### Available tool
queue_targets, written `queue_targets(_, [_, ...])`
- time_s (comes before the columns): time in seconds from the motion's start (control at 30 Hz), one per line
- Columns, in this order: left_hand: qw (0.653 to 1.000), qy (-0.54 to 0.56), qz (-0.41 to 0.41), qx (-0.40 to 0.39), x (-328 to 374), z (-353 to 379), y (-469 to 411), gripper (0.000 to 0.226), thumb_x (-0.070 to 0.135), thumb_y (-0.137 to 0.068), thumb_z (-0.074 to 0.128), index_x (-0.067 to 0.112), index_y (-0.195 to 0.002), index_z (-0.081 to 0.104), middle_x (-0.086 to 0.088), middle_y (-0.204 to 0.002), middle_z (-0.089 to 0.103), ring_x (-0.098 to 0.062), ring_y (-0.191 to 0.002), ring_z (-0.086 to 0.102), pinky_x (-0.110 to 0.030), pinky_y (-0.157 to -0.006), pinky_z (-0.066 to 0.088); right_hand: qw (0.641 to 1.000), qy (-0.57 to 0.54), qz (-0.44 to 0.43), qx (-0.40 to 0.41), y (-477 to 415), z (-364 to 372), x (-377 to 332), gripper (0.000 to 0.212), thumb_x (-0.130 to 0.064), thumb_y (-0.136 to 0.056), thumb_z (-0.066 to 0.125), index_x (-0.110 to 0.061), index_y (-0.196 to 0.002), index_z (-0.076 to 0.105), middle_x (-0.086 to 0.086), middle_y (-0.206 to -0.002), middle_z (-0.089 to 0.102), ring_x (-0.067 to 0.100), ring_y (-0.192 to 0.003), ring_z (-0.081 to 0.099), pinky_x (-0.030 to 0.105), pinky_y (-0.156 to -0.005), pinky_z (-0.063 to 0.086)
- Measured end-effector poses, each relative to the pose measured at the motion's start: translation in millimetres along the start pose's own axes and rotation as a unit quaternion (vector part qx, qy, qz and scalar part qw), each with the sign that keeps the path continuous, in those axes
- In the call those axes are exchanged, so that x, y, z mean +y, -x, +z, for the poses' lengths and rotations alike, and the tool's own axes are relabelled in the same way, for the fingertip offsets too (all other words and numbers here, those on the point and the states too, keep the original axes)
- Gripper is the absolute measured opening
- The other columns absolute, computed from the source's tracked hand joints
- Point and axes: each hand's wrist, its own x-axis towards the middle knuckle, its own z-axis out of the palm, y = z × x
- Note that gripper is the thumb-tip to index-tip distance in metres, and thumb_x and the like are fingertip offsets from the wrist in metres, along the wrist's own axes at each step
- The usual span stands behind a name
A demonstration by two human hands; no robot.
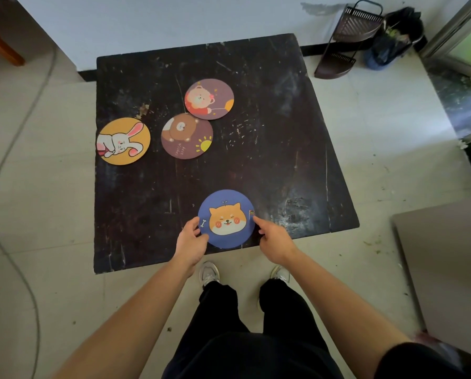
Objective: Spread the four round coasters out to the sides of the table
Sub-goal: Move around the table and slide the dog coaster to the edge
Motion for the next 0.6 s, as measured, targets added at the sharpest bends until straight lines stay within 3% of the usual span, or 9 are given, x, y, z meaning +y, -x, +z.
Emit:
queue_targets(0.27, [0.999,-0.032,0.000,0.002,1.2,1.6,-1.0,0.055,0.013,-0.092,0.062,0.020,-0.142,0.041,-0.005,-0.142,0.051,-0.022,-0.127,0.048,-0.047,-0.098,0.047,0.998,0.057,-0.016,-0.015,1.0,0.2,0.6,0.063,0.004,-0.092,0.037,-0.014,-0.152,0.033,0.010,-0.152,0.043,0.029,-0.135,0.044,0.039,-0.109,0.039])
queue_targets(0.37, [0.988,-0.154,0.027,0.004,12.0,-2.1,5.8,0.055,0.030,-0.096,0.053,0.017,-0.146,0.034,-0.007,-0.149,0.043,-0.029,-0.134,0.041,-0.048,-0.103,0.040,0.993,0.119,-0.028,0.002,-0.5,-8.1,-2.7,0.056,-0.009,-0.097,0.039,-0.014,-0.152,0.032,0.008,-0.152,0.042,0.032,-0.133,0.043,0.043,-0.104,0.043])
queue_targets(0.5, [0.879,-0.434,0.178,0.081,62.3,-22.7,12.1,0.062,0.050,-0.099,0.025,0.015,-0.150,0.025,-0.005,-0.161,0.018,-0.030,-0.146,0.016,-0.053,-0.113,0.022,0.964,0.218,-0.071,0.135,-11.8,-59.3,-35.0,0.056,-0.041,-0.102,0.037,-0.016,-0.152,0.031,0.008,-0.157,0.035,0.033,-0.135,0.040,0.047,-0.104,0.039])
queue_targets(0.6, [0.797,-0.474,0.331,0.177,134.0,-45.4,25.0,0.062,0.051,-0.099,0.019,0.016,-0.150,0.027,-0.008,-0.161,0.019,-0.032,-0.146,0.014,-0.055,-0.114,0.019,0.935,0.229,-0.120,0.241,-15.0,-123.2,-85.8,0.061,-0.051,-0.101,0.031,-0.020,-0.153,0.028,0.009,-0.160,0.029,0.034,-0.141,0.032,0.050,-0.110,0.033])
